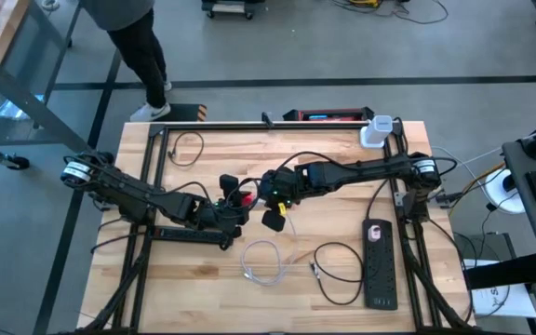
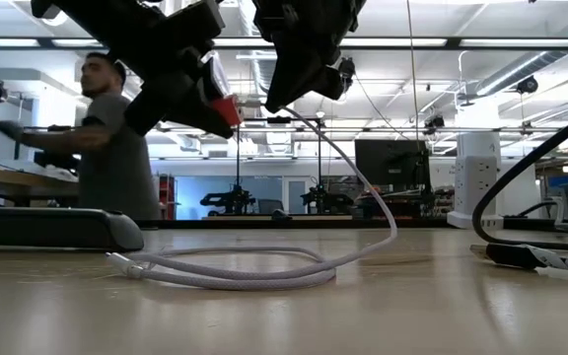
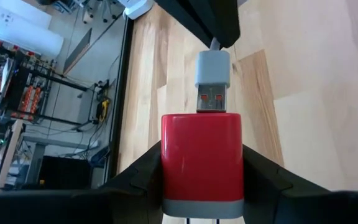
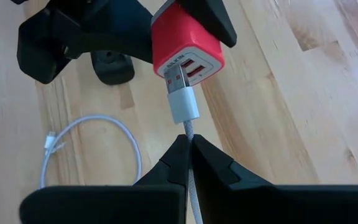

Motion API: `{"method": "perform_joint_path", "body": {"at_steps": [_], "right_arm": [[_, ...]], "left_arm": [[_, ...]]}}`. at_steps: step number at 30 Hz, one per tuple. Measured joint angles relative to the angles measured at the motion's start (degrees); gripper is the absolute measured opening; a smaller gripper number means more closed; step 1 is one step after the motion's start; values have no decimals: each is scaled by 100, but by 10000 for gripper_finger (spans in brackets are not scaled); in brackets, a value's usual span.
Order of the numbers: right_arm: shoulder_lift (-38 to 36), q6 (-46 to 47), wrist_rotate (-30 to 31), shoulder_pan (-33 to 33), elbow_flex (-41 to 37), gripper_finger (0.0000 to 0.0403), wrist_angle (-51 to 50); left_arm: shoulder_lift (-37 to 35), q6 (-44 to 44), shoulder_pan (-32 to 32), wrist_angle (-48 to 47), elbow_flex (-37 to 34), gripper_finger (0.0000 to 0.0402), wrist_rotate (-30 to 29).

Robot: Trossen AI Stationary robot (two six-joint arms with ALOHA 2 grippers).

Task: Insert USB
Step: Insert the white charger cable into the red charger adapter

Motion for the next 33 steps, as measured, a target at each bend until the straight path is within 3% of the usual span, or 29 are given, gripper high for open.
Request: {"method": "perform_joint_path", "body": {"at_steps": [33], "right_arm": [[-2, 96, 10, -79, -2, 0, -260]], "left_arm": [[0, -127, 2, -41, -7, 133, -208]]}}
